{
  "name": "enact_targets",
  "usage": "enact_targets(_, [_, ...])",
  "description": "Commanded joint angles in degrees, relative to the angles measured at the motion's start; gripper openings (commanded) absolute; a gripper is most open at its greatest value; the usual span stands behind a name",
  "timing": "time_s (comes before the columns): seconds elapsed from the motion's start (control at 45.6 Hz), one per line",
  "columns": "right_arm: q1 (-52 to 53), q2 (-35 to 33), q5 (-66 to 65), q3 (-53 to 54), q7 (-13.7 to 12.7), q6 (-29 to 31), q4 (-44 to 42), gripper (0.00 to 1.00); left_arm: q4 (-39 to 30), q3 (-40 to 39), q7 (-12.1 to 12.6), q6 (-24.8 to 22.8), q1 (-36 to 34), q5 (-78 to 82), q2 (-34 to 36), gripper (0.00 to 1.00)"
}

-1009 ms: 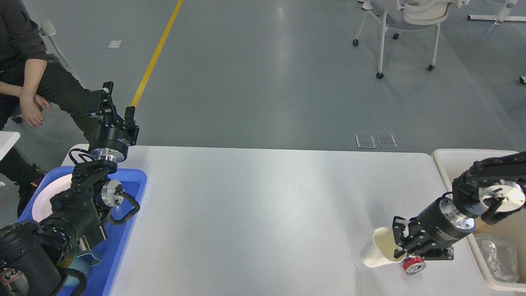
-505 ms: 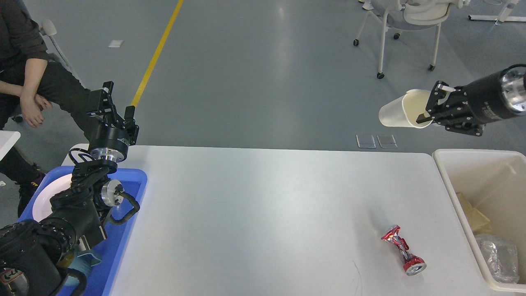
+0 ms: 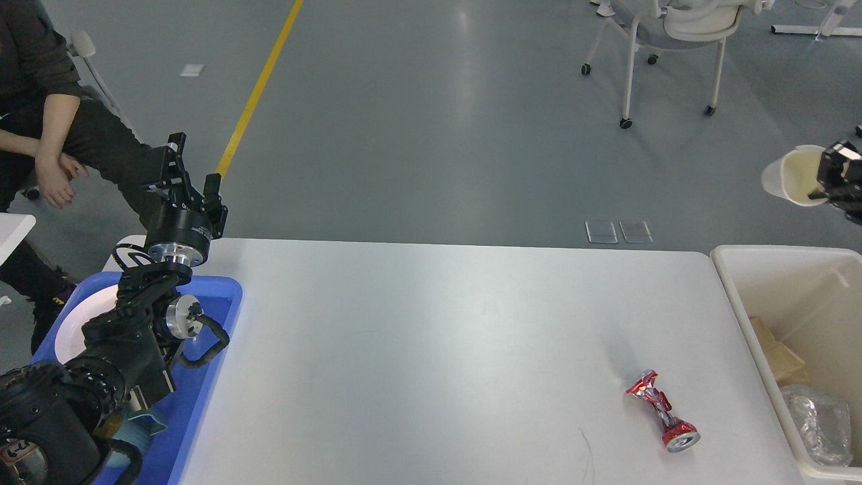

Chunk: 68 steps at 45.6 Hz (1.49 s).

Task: Tidy desktop
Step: 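Lift the paper cup and drop it into the white bin, then raise the right gripper and move it over the red wrapper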

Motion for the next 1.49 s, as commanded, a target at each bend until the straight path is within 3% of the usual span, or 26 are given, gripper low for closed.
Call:
enact_targets(0.0, [-12.5,4.9,0.06,0.44,0.15,-6.68,-10.04,0.01,0.0,0.0,0.0,0.0,0.04,0.01,0.0,0.96])
enact_targets(0.044, [-15.85,6.48,0.06,0.44,0.06,-7.3,-13.21,0.05,0.0,0.0,0.0,0.0,0.04,0.01,0.0,0.97])
enact_targets(0.11, [-21.3,8.94,0.06,0.35,0.15,-8.26,-17.43,0.31,0.0,0.0,0.0,0.0,0.04,0.01,0.0,0.96])
enact_targets(0.154, [-24.02,10.79,0.06,0.18,0.15,-8.35,-19.46,0.51,0.0,0.0,0.0,0.0,-0.05,0.01,0.0,0.96])
enact_targets(0.241, [-28.51,14.31,0.06,0.17,0.24,-8.35,-23.32,1.0,0.0,0.0,0.0,0.0,-0.05,0.01,0.0,0.97])
enact_targets(0.592, [-30.99,18.27,0.15,-0.09,0.42,-8.44,-24.65,1.0,0.0,0.0,0.0,0.0,-0.05,0.01,0.0,0.96])
enact_targets(0.768, [-16.15,18.36,0.5,-2.37,0.5,-7.39,-19.83,1.0,0.0,0.0,0.0,0.0,-0.05,0.01,0.0,0.96])
enact_targets(0.943, [6.69,19.41,0.5,-12.03,0.59,-6.34,-0.51,1.0,0.0,0.0,0.0,0.0,-0.05,0.01,0.0,0.97])
enact_targets(1.141, [26.93,23.63,-0.9,-19.95,0.77,7.53,17.7,1.0,0.0,0.0,0.0,0.0,-0.05,0.01,0.0,0.97])
enact_targets(1.382, [35.9,28.29,-1.87,-17.5,1.21,32.58,21.75,1.0,0.0,0.0,0.0,0.0,-0.05,0.01,0.0,0.96])
enact_targets(1.47, [36.52,28.38,-1.87,-15.04,1.21,37.34,22.63,1.0,0.0,0.0,0.0,0.0,-0.05,0.01,0.0,0.96])
